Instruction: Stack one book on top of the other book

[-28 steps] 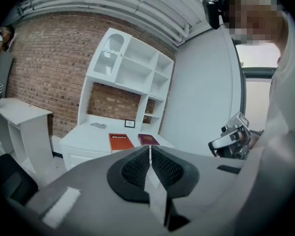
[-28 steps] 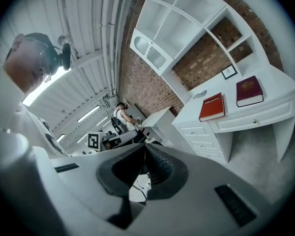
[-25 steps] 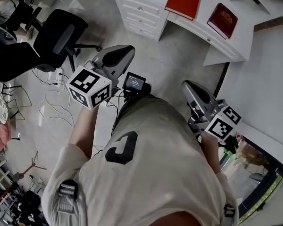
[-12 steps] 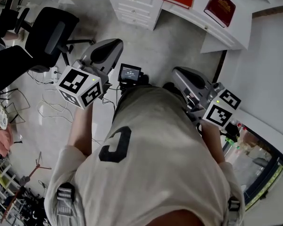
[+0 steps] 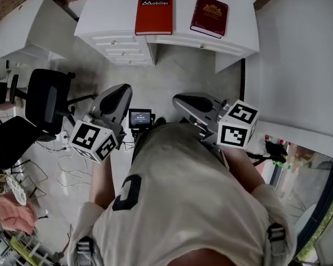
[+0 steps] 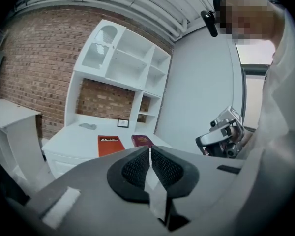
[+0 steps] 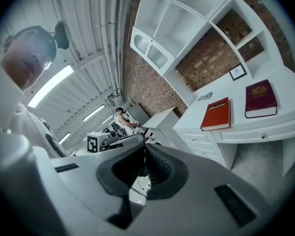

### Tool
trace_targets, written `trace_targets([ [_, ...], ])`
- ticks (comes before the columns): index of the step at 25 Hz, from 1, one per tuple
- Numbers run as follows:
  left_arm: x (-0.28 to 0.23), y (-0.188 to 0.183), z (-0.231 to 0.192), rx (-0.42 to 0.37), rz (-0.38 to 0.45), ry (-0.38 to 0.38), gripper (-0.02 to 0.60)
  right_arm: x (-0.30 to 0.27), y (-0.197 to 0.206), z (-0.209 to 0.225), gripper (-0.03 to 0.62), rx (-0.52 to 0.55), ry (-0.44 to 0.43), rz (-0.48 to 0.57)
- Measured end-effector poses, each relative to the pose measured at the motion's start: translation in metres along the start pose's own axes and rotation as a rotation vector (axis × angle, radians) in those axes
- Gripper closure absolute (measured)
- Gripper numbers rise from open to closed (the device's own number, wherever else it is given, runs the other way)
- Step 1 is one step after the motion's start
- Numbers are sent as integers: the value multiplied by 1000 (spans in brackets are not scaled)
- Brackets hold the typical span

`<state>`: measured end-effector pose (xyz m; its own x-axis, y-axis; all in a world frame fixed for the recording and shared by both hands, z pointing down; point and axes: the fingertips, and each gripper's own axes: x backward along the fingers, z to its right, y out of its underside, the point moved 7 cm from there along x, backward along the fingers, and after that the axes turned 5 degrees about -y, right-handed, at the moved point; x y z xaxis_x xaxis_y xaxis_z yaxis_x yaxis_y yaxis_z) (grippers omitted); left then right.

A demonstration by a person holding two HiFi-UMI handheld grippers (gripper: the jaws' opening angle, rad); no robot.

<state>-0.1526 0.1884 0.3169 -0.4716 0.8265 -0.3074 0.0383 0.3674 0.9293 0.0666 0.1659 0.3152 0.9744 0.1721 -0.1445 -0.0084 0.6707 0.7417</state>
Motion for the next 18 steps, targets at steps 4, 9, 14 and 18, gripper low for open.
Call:
trace_targets([
  [4,-38,-17,19,-50,-8,39,568,24,-15,23,589,-20,9,55],
  [9,-79,-27,37,-74,-37,55,568,54,-26,54,589,-76,15,106],
  [14,-107,-33,59,-97,-77,53,568,81,-37,74,589,-108,-4,141],
  [18,-132,-35,77,-111,-111,46,568,107,-44,97,589,-142,-7,171],
])
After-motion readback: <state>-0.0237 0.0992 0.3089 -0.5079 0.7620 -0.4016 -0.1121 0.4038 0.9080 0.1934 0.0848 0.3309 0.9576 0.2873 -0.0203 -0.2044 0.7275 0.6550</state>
